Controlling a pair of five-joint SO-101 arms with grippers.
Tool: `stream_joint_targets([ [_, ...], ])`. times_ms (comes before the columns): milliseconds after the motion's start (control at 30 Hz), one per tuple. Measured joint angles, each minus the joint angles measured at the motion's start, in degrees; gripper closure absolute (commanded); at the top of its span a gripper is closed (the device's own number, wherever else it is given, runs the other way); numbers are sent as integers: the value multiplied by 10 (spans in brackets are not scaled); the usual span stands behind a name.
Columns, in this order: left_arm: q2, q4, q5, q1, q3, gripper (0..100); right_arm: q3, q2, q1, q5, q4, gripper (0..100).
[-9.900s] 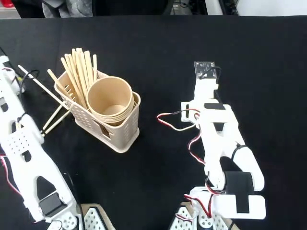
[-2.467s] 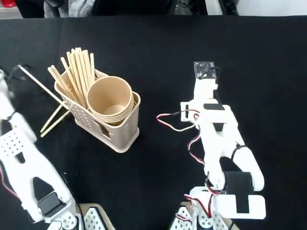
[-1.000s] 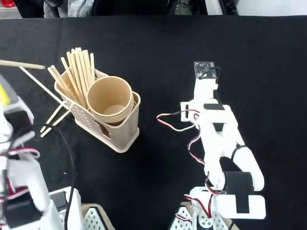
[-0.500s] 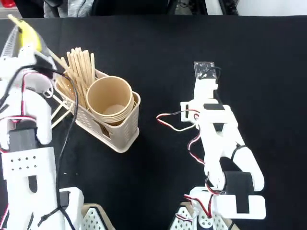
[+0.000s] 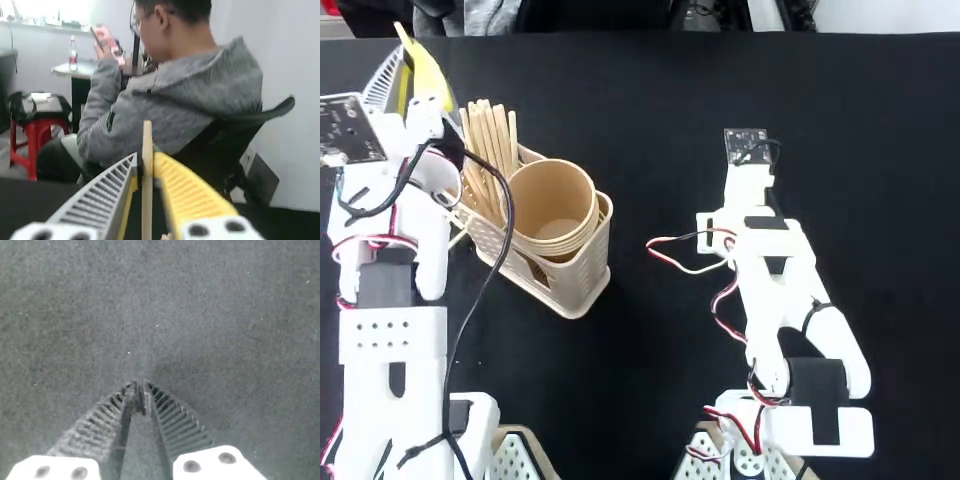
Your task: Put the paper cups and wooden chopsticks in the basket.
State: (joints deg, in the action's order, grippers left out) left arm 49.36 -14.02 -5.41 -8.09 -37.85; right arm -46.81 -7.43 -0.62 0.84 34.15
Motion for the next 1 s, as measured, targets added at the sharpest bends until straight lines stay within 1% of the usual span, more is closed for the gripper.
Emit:
stream_joint_targets([
  [133, -4, -78, -32, 1, 19, 818, 0, 0, 0, 0, 0, 984],
  [267, -40, -200, -36, -14, 119, 818, 0, 0, 0, 0, 0, 984],
  [433, -156, -380, -54, -88, 316, 818, 0, 0, 0, 0, 0, 984],
  [600, -363, -555, -92, -161, 567, 818, 0, 0, 0, 0, 0, 984],
  [667, -461, -607, -105, -178, 670, 819, 0, 0, 0, 0, 0, 984],
  [767, -615, -649, -110, -195, 811, 819, 0, 0, 0, 0, 0, 984],
  [1000, -954, -662, -112, -212, 1080, 819, 0, 0, 0, 0, 0, 984],
])
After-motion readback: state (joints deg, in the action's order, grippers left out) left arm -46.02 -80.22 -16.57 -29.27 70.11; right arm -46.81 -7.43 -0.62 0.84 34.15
